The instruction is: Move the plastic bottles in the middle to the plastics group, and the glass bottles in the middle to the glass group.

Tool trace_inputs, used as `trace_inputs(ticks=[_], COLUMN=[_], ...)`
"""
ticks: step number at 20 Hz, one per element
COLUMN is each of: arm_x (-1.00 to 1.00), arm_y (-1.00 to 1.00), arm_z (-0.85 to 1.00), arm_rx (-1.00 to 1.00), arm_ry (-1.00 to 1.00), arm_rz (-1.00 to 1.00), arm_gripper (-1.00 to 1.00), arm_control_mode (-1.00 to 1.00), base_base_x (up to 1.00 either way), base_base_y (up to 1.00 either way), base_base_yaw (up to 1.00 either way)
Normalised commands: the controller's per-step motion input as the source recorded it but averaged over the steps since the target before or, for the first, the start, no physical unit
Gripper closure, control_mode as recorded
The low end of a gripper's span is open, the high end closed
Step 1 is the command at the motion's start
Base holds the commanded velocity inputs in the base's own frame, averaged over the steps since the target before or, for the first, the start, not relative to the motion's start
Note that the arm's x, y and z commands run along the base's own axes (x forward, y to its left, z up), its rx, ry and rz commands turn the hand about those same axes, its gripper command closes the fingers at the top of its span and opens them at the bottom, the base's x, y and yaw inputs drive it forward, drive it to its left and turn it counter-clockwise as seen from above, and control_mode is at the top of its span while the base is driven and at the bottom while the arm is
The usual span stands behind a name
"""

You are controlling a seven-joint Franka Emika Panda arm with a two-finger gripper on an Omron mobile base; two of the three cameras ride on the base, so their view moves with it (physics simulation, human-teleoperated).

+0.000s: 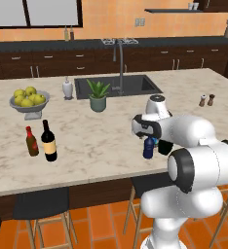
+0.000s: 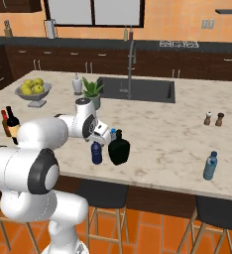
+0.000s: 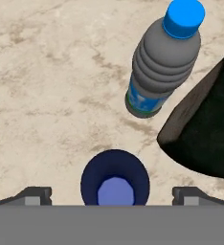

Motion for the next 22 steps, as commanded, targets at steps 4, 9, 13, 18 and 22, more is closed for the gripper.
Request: trace_inputs(ticks=[4,9,13,18,22], arm_x=[0.17,0.0,-0.06,0.0,-0.01], arm_y=[0.0,0.0,0.0,0.0,0.0], arm_z=[-0.12,-0.04,0.0,0.0,0.0], arm_rx=[0.0,0.0,0.0,0.0,0.0], arm_ry=[0.0,0.0,0.0,0.0,0.0], arm_rz=[0.0,0.0,0.0,0.0,0.0], arm_gripper=[-1.0,-1.0,-1.0,1.0,1.0], arm_control_mode=[-1.0,-1.0,-1.0,-1.0,-1.0], base_base_x=[0.0,0.0,0.0,0.0,0.0], base_base_y=[0.0,0.0,0.0,0.0,0.0], base_base_yaw=[0.0,0.0,0.0,0.0,0.0])
